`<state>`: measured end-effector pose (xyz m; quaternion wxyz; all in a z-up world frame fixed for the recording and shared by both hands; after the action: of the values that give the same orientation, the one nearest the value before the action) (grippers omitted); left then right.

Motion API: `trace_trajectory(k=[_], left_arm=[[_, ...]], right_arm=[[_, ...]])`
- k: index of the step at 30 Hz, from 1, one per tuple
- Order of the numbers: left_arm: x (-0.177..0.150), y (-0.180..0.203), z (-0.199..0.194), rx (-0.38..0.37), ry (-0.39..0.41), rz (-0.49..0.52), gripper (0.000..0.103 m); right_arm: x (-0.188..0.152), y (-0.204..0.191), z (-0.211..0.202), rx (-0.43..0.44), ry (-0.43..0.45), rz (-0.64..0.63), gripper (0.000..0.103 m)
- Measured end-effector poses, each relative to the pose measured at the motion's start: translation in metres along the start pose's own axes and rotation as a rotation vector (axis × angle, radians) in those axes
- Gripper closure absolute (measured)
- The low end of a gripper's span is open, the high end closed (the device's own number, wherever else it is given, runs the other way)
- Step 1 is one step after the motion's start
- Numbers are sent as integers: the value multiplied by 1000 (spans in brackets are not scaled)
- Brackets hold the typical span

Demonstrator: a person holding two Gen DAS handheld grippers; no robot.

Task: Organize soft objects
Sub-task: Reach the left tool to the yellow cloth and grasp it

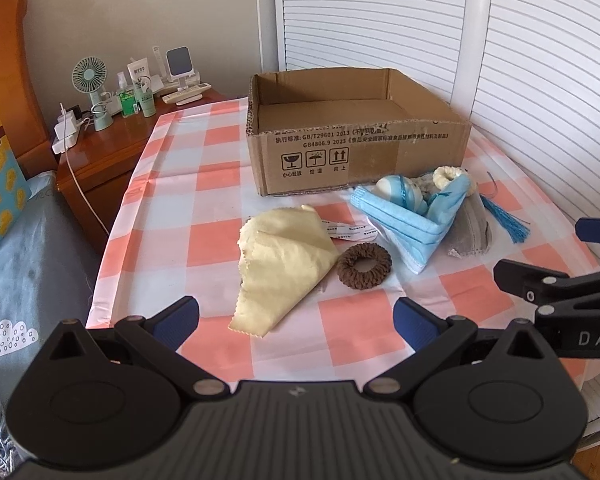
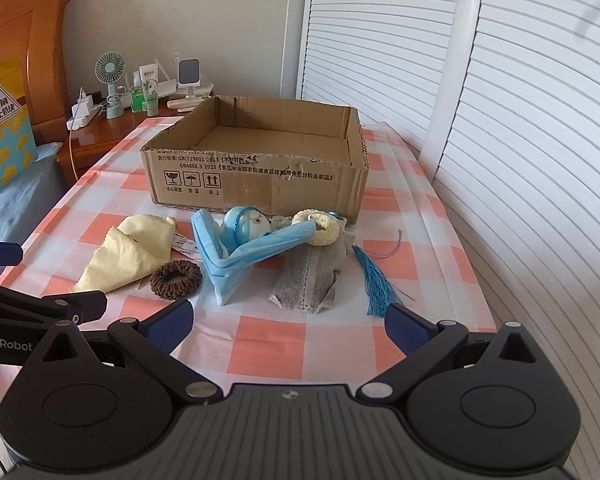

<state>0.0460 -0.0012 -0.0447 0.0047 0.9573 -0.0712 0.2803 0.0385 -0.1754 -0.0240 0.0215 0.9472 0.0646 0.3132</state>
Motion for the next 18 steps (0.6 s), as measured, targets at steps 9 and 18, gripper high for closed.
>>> trace_trajectory(k=[9, 18], left_arm=[[-4, -12, 32, -4, -38, 18, 0], [-8, -21, 68, -37, -85, 21, 0]], right_arm=[[-1, 6, 26, 2, -31, -30, 0], [-7, 11, 53, 22, -77, -43, 0]])
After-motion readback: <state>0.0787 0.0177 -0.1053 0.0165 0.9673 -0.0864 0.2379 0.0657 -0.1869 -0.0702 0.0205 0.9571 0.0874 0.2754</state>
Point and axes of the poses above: each gripper's, at about its wrist camera, not at the fingertips, and z roughly the way its jaws point, y to its right, x to its top, the point moved 4 cm from there along z, roughly the way its jaws point, and after that the axes turned 11 degrees about -y, right-handed, at the moved point
